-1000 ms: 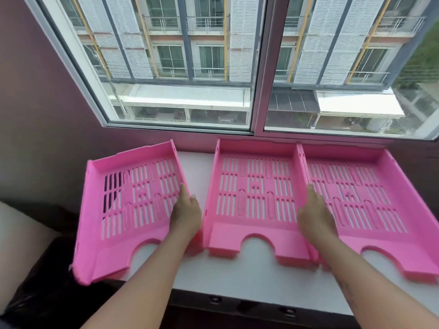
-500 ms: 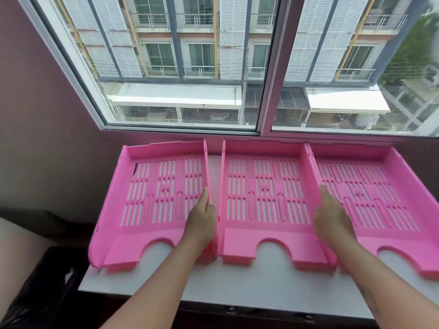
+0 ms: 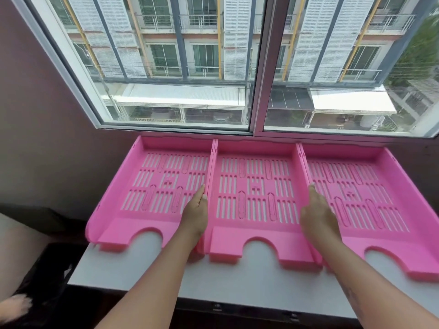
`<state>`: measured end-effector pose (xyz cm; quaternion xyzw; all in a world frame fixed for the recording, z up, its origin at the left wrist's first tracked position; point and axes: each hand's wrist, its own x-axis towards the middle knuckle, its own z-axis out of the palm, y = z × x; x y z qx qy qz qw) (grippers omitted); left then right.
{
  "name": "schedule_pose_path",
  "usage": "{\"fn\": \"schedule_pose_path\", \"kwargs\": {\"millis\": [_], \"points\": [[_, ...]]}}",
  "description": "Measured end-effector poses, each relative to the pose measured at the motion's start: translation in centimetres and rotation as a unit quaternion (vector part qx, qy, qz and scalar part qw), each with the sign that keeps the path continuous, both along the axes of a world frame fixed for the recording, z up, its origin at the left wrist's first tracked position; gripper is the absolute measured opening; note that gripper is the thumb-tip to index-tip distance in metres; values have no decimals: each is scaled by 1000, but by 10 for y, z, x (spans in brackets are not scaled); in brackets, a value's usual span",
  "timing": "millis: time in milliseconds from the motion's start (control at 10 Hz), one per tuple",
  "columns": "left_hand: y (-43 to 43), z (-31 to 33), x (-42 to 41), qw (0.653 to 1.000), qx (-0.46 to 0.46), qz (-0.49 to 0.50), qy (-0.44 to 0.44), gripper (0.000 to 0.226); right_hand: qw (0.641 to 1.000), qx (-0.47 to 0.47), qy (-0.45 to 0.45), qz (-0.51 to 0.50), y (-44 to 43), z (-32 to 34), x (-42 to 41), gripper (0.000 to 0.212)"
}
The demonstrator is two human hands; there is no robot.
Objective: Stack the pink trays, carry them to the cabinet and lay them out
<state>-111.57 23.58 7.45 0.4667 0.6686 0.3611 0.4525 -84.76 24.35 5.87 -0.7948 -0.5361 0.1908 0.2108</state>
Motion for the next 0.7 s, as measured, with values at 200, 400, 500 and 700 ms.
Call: {"fn": "schedule_pose_path", "kwargs": {"millis": [200,400,500,700], "points": [[-40,-6,7,989,41,61,131,56,997,43,67,12,-18,10,6,63],[-66,-31,13,965,71,53,247,60,993,44,112,9,-65,-2,4,69],[-60,-36,12,954,69,55,285,56,992,54,110,-15,-61,-15,4,64],[-61,-29,7,965,66,20,252,60,991,33,132,12,-62,-5,7,66]]}}
